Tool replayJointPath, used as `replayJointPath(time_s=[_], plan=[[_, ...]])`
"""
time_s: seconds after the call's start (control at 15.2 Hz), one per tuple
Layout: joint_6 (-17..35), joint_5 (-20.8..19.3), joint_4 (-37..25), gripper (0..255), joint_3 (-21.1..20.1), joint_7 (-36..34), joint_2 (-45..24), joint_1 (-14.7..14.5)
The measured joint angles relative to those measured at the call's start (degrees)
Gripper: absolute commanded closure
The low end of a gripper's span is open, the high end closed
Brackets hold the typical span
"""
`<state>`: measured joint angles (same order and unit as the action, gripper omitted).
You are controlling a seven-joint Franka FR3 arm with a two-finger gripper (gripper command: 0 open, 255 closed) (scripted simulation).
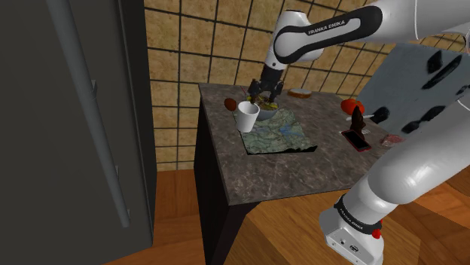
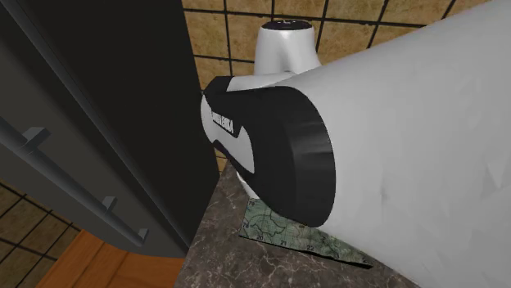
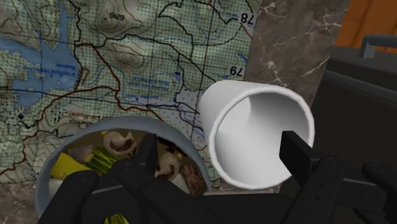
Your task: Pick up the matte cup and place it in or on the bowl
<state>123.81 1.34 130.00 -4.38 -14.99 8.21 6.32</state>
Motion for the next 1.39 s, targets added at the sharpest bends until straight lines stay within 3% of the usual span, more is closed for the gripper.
replayJointPath(time_s=[0.2, 0.59, 1.06, 1.12, 1.39], plan=[[2.9, -0.85, -0.96, 0, 0.02, -1.38, -4.54, 0.33], [7.24, -1.04, 0.37, 0, -0.43, -1.87, -6.76, 0.05], [7.65, -1.08, -0.01, 0, -0.73, -2.01, -7.14, 0.12], [7.9, -1.09, 0.31, 255, -0.74, -2.04, -6.96, 0.15], [8.9, -1.2, 0.22, 255, -1.13, -2.72, -6.79, -0.16]])
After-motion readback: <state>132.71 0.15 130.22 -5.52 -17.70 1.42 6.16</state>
